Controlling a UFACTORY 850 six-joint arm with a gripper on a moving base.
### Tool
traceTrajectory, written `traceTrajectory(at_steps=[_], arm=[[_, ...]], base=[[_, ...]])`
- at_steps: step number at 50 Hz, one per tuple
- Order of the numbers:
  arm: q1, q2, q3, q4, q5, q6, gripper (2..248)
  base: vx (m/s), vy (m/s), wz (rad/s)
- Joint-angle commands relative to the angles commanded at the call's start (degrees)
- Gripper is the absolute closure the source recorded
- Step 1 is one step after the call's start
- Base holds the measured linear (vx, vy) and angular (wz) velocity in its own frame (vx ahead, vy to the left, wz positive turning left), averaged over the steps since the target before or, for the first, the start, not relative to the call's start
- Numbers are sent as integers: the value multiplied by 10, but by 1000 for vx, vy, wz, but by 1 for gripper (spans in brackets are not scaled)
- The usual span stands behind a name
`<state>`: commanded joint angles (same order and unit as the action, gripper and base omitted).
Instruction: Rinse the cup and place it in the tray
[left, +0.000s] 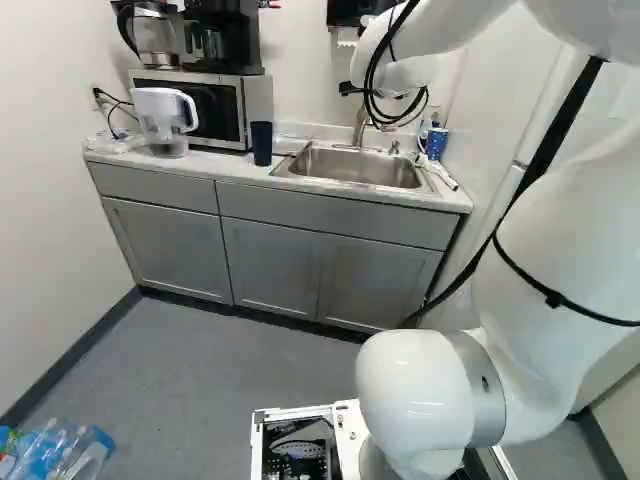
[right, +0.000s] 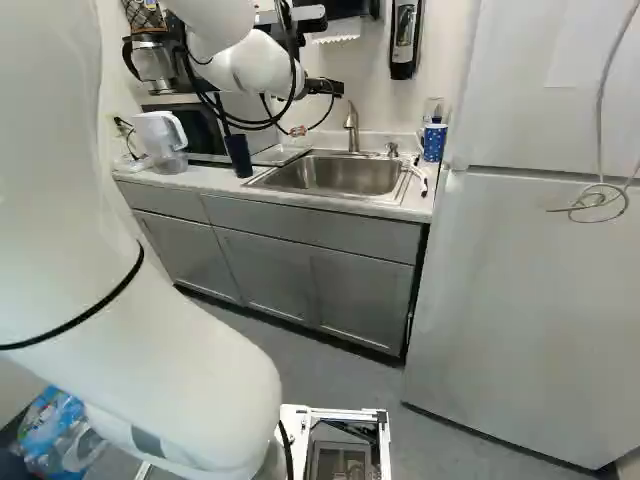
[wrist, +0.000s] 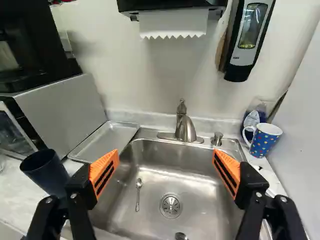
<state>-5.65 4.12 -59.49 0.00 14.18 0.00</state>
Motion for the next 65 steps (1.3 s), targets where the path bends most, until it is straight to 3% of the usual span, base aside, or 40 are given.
traceTrajectory(at_steps=[65], arm=[[0, 0, 0, 0, 0, 0, 3]], base=[[94, -8, 0]])
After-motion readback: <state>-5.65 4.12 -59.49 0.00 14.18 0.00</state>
